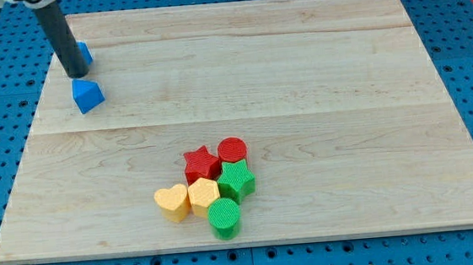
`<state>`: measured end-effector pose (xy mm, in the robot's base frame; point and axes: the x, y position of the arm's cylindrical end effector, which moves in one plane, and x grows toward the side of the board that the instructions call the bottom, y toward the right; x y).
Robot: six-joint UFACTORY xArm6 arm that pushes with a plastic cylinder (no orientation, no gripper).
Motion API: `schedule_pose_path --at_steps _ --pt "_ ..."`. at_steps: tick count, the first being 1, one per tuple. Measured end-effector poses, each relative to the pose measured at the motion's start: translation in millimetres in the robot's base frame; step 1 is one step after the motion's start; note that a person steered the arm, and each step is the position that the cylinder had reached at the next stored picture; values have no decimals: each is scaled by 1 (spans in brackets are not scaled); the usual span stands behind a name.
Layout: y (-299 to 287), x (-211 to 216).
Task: Move blue cube to the top left of the board
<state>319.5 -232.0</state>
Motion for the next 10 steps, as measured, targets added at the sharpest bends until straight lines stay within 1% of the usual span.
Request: schedule_pose_path --at_steps 1,2,4,5,6,7,8,9,10 --pt "-7 -9" --pt "-45 -11" --pt "-19 -45" --pt "-19 -42" --pt "-1 -44" --pt "32 -58" --pt "12 -48" --pt "-58 -3" --pt "-72 28"
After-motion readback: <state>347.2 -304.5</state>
